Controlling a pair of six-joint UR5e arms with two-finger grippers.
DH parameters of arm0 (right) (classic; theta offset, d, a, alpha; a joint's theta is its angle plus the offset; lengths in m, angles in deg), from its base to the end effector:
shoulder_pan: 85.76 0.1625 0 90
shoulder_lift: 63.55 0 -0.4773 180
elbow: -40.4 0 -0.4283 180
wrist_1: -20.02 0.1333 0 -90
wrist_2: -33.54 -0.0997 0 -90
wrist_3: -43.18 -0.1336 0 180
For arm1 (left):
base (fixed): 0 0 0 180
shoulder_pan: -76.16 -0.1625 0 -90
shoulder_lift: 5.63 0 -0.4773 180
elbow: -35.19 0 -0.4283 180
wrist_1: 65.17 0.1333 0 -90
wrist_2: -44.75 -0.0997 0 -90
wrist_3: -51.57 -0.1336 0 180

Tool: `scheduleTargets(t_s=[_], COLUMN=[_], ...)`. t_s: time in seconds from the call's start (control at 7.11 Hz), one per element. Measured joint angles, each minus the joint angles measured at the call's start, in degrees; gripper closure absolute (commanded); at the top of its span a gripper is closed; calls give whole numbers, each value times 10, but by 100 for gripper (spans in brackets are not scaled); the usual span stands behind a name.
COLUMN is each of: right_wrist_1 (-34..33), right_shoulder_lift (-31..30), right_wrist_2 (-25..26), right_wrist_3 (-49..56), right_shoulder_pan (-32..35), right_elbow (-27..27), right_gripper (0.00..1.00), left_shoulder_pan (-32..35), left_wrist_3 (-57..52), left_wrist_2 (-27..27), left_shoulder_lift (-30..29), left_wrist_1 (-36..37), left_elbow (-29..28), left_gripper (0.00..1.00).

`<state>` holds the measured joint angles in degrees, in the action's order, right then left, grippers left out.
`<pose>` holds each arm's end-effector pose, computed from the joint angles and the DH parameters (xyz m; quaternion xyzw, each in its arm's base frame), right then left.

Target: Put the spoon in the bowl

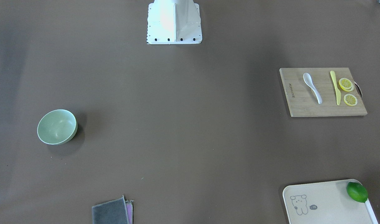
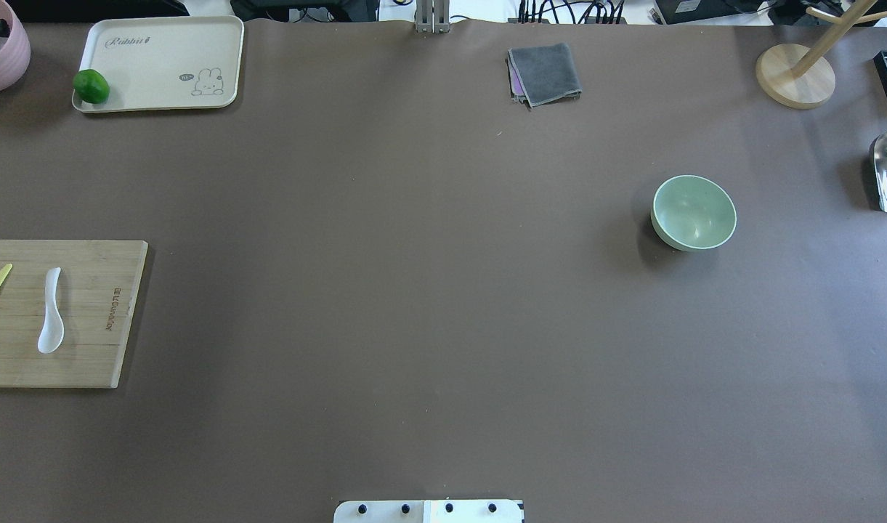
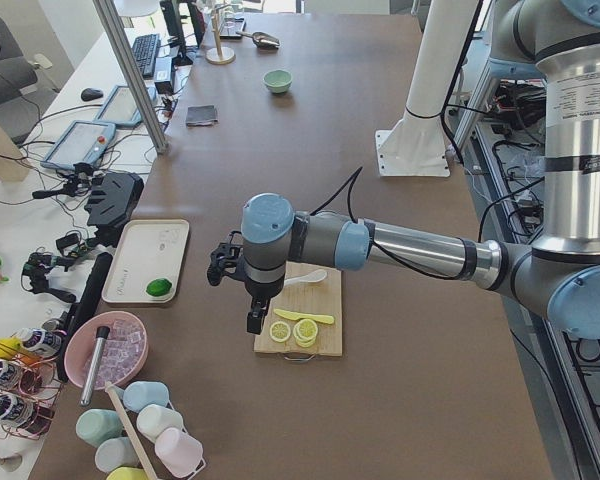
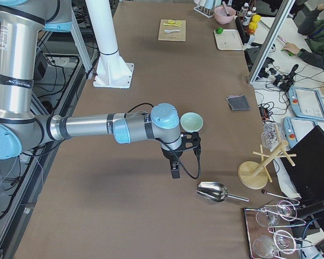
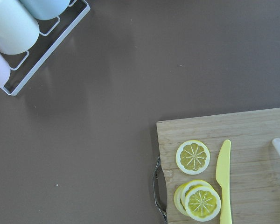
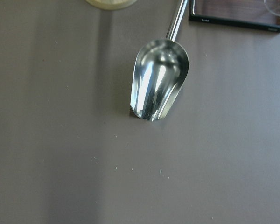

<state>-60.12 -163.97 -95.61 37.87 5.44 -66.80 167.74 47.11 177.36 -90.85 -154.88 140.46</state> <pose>0.0587 -0.4630 0.6521 0.1244 -0.3362 0.0045 0.9335 -0.0565 -0.4955 0.6393 0.1018 0.3570 0.0556 0.9269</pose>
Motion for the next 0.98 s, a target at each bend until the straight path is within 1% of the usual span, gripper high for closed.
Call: scheduleTargets(t_s=[0.28,0.7,0.98], right_wrist_1=[89,152,194], right_shoulder_lift=[1,-3,-11], right_wrist_2=[6,6,7], right_wrist_3=[-26,-19,-19], right_shoulder_pan=[0,0,0], right_elbow=[11,34,59], right_gripper=[0,0,0], left_shoulder_pan=[0,1,1], left_wrist_3=[1,18,27], left_wrist_2=[0,-10,-12], left_shoulder_lift=[-7,-37,-43], left_wrist_1=[-48,-115,-179], left_elbow=[-1,-33,-60], left_gripper=[2,2,2])
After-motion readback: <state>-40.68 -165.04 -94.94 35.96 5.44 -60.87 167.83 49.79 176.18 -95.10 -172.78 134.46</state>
